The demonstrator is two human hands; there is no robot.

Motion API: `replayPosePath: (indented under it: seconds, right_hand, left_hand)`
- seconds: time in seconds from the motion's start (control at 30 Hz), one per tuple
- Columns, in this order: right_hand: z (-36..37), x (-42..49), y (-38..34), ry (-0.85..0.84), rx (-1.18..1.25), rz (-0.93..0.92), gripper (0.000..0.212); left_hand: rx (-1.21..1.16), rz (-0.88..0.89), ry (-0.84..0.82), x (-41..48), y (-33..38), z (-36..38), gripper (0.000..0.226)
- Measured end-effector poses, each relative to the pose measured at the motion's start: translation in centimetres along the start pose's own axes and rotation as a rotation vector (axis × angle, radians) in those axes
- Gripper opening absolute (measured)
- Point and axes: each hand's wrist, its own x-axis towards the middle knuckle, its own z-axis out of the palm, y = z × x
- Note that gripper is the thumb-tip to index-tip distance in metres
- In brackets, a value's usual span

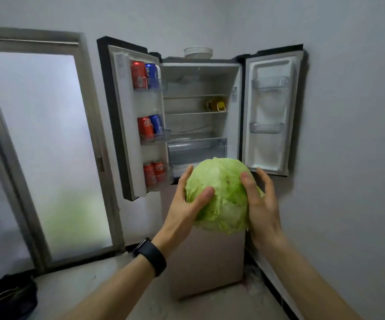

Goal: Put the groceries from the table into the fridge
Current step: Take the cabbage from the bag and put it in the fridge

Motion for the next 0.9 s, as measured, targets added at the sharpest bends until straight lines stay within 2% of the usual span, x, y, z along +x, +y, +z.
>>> replayPosePath:
  seconds: [0.1, 0.17, 0.37, 0.47, 0.6, 0.77, 0.9]
  right_hand:
    - [0.2, 6.0, 0.9, -0.017, -0.008, 0.008, 0.06]
    - [0.6, 10.3, 1.8, -0.041, -0.035, 0.0, 0.058]
    - [0.9, 23.5, 5.3, -0.329, -0.118, -0.023, 0.081]
    - [1.2, 29.1, 7.2, -0.481, -0.185, -0.058, 0.102]
    - [2.4, 34.5, 10.3, -0.43, -0.273, -0.123, 0.118]
    - [3.6, 41.5, 14.9, -0.354, -0.233, -0.177, 0.104]
    - [4.3, 48.8, 18.7, -0.37, -0.15, -0.056, 0.1]
  left_hand:
    - [0.048, 0.021, 0.081, 6.2, -2.2, 1.2, 0.094]
    - [0.056, 0.04, 0.106, 10.7, -4.0, 1.3, 0.091]
    - [0.062, 0.106, 0.081, 24.0, -8.6, 0.4, 0.084]
    - [0.03, 0.102, 0.069, 30.2, -9.4, -0.4, 0.087]
    - [0.073, 0.112, 0.05, 36.1, -11.3, -1.0, 0.082]
    - [0.095, 0.086, 0.122, 42.4, -15.4, -1.4, 0.07]
    - [0.105, 0.003, 0.089, 47.9, -18.3, -2.4, 0.078]
